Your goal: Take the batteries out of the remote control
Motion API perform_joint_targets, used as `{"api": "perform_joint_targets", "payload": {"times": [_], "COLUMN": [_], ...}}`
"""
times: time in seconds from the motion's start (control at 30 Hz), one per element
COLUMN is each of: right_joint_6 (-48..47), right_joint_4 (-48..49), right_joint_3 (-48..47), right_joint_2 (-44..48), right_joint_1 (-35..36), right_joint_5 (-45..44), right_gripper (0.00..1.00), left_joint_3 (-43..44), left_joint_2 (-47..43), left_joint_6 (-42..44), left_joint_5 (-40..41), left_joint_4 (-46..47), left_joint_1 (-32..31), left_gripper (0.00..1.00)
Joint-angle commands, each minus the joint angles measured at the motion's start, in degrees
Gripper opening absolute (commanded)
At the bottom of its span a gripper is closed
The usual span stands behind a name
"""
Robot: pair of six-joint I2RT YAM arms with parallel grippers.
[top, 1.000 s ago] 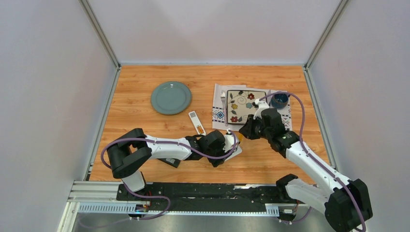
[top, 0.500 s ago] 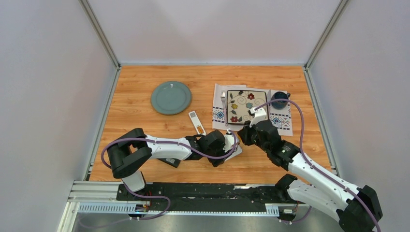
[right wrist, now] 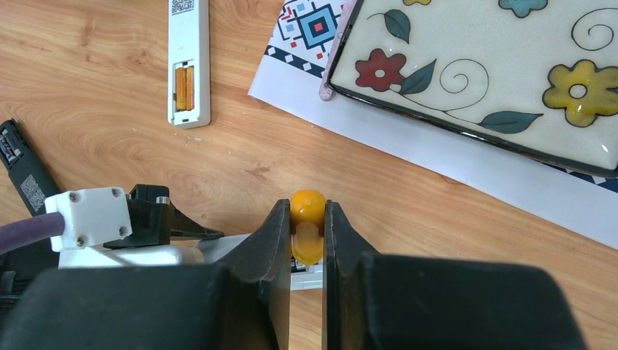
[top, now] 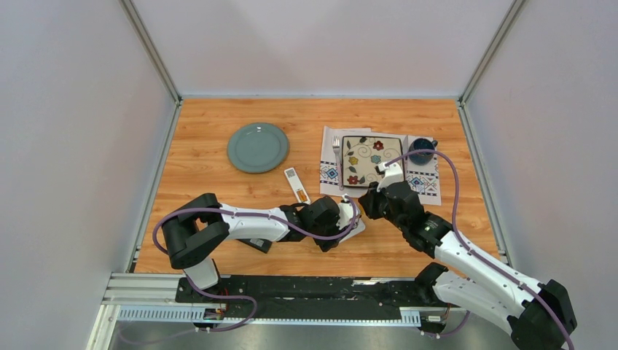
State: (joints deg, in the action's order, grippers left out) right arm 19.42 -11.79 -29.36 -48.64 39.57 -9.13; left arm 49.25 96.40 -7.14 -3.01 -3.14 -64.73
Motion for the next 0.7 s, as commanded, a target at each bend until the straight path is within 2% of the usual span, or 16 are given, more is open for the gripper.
{"api": "perform_joint_targets", "payload": {"times": [0.0, 0.67], "right_joint_6": [1.1, 5.6], "right_joint_4": [4.1, 6.2], "right_joint_3": [-1.9, -1.1], "right_joint_2": [-0.1, 1.4], "right_joint_1": [-0.1, -2.4], "right_joint_5": [-1.6, -0.5], "right_gripper": [0.00, 0.00], "left_joint_3": [-1.9, -3.6], "left_joint_2": [3.4, 0.8], "left_joint_6": [-0.7, -1.3], "left_joint_5": [-3.0, -2.1], "left_joint_4": [-4.5, -2.9], "left_joint_1": [0.0, 0.0], "left_gripper": [0.36, 0.33]}}
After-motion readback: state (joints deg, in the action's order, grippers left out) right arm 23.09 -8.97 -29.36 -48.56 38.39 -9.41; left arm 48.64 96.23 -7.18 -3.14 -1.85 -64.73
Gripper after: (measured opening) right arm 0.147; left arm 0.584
